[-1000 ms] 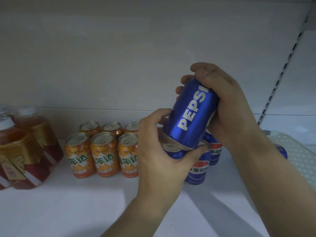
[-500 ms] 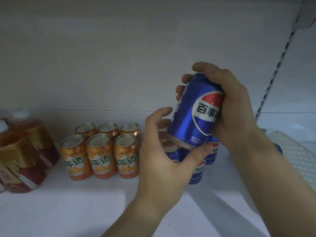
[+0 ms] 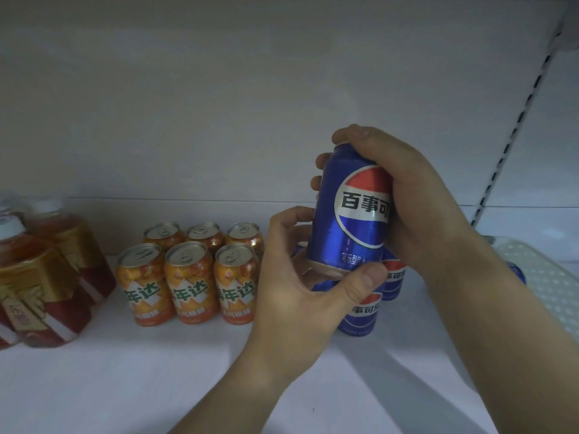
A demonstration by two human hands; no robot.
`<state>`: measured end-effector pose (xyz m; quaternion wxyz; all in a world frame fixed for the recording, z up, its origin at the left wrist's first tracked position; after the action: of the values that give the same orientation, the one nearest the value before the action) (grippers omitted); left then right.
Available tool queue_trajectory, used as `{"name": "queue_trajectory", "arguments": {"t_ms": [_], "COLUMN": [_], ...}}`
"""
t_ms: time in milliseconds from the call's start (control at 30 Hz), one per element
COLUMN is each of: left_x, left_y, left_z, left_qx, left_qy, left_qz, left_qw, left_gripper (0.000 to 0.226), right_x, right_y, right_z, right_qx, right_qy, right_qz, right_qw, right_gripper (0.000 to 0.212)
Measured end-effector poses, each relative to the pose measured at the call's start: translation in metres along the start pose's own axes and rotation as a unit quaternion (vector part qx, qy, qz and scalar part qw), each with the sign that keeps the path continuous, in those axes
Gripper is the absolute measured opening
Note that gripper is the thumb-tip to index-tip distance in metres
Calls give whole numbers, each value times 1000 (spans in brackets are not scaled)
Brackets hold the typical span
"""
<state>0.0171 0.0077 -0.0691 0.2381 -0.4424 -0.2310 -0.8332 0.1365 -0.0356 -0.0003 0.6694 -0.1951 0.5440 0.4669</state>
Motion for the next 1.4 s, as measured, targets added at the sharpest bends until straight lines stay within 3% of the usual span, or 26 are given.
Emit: {"name": "queue_trajectory", "arguments": {"t_ms": [167,267,400,467,567,667,867,1000,1067,1167,1300,1400], "left_x": [-10,-15,-9,-7,-14,-12,-10,-5,0,11,9,10], "left_y": [1,7,1,-4,-8,0,1,-2,-11,-20,-18,-21], "left_z": [2,2,4,3,4,3,3,3,3,-1,2,3], "left_qx": [-42,-65,-4,30,39,-37,-49,-7,68,129,102,104], "left_qy": [-71,-142,-94,-61,-86,-119,-117,-89,-29,71,65,66], "left_qz": [-134,-216,-7,41,-31,-141,-156,-87,28,212,221,186], "left_qw": [988,964,996,997,995,982,980,992,997,966,968,975], "left_gripper": [60,68,72,68,50,35,40,47,59,79,89,77], "right_x": [-3,-8,-4,0,3,9,2,2,4,6,4,2], "right_y": [-1,-4,-7,-9,-8,-5,1,3,0,-4,-1,4], "right_z": [-1,-3,-4,-2,1,1,-6,-5,-2,0,-1,-1], "right_qx": [-14,10,48,52,40,37,21,10,23,59,86,80], "right_qy": [-18,-40,-53,-47,-33,4,-18,-19,-32,-55,-79,-79], "right_qz": [-12,-30,-51,-40,-35,-18,-20,2,-18,-38,-67,-67], "right_qw": [1000,999,996,997,998,999,999,1000,999,996,991,991], "right_gripper": [33,38,31,29,32,53,30,33,36,42,43,48]}}
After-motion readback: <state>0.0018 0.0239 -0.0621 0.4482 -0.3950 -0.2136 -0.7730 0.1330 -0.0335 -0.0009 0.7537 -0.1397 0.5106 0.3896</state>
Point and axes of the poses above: each hand's wrist, its own z-axis towards the middle knuckle, its own y-axis out of the palm, x = y × z, the point moved 7 cm from there along z, towards the middle knuckle, and after that the axes turned 1 degree about z, right-handed, at the moved point
